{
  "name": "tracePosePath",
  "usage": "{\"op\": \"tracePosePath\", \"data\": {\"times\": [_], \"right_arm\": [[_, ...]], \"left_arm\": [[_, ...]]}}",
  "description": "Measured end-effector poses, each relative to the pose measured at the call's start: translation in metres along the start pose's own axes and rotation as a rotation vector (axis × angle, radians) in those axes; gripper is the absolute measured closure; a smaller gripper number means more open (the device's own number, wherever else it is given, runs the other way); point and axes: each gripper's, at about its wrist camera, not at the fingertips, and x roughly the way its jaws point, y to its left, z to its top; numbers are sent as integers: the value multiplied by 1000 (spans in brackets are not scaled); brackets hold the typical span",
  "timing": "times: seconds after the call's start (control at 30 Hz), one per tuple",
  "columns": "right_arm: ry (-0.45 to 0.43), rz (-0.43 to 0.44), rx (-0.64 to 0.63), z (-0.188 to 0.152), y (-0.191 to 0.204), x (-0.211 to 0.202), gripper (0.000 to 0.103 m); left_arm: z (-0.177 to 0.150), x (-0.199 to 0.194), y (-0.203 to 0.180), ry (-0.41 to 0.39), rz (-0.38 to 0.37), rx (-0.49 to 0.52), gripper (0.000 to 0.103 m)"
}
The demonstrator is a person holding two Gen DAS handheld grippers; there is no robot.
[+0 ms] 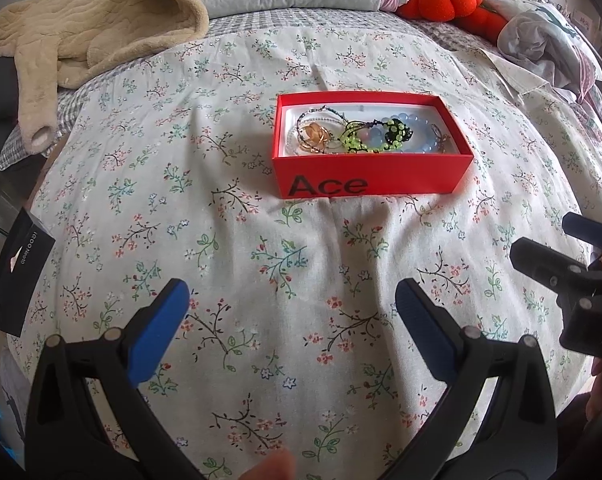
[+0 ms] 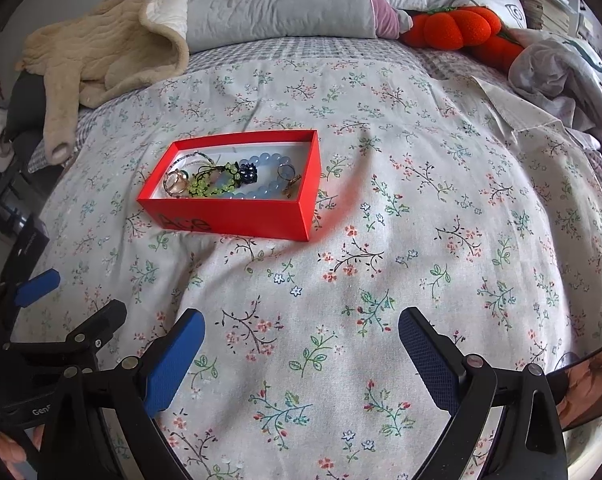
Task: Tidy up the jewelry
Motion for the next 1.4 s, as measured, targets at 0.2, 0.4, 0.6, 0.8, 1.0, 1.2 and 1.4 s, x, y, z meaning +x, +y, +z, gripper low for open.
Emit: {"op": "tracePosePath", "data": {"times": [0.2,0.4,0.6,0.8,1.0,1.2,1.4], "right_arm": [[-1,0,1,0,-1,0,4],[-1,-1,3,0,-1,0,4],[-1,-1,3,0,0,0,4],[-2,-2,3,0,0,0,4],[-2,-2,3,0,-1,0,4],[-2,-2,4,0,-1,0,4],[-2,-2,3,0,0,0,4]], "left_arm": [[1,0,0,-2,2,0,1],[1,1,0,1,3,2,1],[1,1,1,-1,5,1,1],[1,0,2,-6,7,-5,1],[1,-1,1,-4,9,-6,1],[1,0,1,-4,8,-7,1],[0,0,0,0,8,-9,1]]}}
